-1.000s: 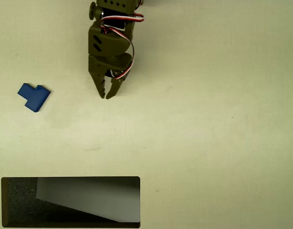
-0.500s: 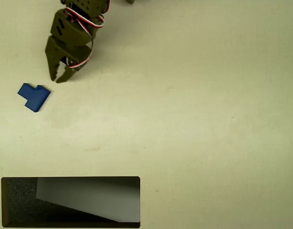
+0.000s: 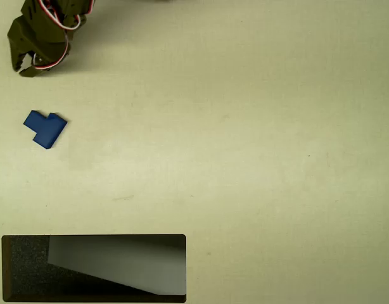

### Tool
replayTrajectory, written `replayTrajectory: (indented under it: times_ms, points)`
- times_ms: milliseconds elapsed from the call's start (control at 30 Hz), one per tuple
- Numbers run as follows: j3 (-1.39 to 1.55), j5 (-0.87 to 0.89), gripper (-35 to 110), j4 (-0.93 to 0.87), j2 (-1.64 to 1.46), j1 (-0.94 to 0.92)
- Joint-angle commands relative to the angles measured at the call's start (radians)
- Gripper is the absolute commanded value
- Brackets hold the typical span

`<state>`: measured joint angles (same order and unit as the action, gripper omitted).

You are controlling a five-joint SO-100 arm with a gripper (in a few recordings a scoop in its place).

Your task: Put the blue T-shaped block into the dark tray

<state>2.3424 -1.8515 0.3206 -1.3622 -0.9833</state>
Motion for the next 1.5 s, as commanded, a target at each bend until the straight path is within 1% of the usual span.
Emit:
replayTrajectory:
  times_ms: [0,233,900,1200,1367,1433,1467]
  points:
    - [-0.121,0.008,0,0.037,0.089,0.006]
    - [-0.262,0.04,0,0.063,0.204,0.089]
    - [-0.23,0.124,0,0.238,0.259,0.394]
    - [-0.218,0.172,0,0.284,0.264,0.48]
    - [-0.229,0.311,0,0.325,0.166,0.477]
    - [-0.235,0.387,0,0.268,0.057,0.488]
    - [-0.241,0.422,0,0.196,-0.014,0.495]
